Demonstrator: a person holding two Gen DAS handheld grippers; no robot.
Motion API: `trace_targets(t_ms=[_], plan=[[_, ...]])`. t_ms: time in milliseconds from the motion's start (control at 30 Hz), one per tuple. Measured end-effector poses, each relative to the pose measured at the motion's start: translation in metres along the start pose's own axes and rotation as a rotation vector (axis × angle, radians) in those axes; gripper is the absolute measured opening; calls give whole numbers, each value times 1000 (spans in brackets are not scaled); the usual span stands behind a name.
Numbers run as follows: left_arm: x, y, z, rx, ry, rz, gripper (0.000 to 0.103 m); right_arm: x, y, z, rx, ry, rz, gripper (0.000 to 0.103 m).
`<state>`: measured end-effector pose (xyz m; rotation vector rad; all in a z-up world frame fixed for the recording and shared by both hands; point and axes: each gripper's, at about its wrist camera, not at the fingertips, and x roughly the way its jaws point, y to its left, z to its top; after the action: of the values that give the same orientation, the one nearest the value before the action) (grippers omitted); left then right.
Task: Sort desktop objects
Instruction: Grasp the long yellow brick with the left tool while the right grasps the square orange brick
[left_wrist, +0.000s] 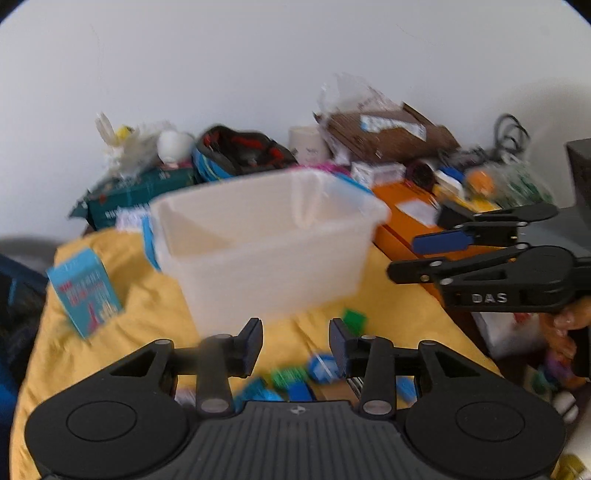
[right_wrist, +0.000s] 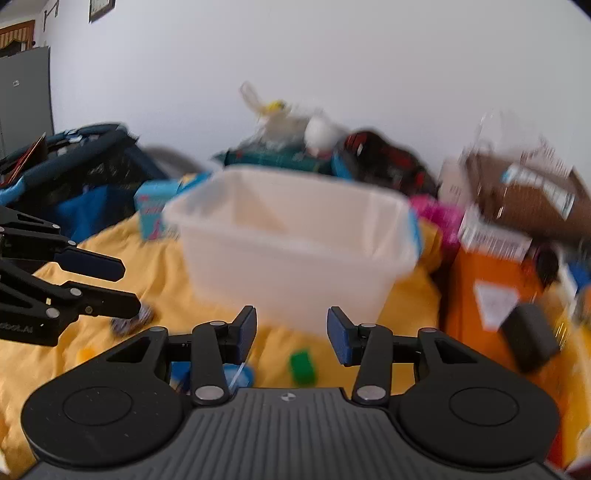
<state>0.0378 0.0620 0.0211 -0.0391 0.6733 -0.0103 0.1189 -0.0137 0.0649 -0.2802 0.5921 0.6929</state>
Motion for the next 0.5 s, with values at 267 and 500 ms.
trace_targets(t_ms=[267, 500], plan=[[-2, -25, -74, 51, 158, -27, 45, 11, 22, -58, -17, 164, 68, 46], [-6, -7, -111, -78, 212, 17, 45, 18, 49, -94, 58, 268, 145, 46]])
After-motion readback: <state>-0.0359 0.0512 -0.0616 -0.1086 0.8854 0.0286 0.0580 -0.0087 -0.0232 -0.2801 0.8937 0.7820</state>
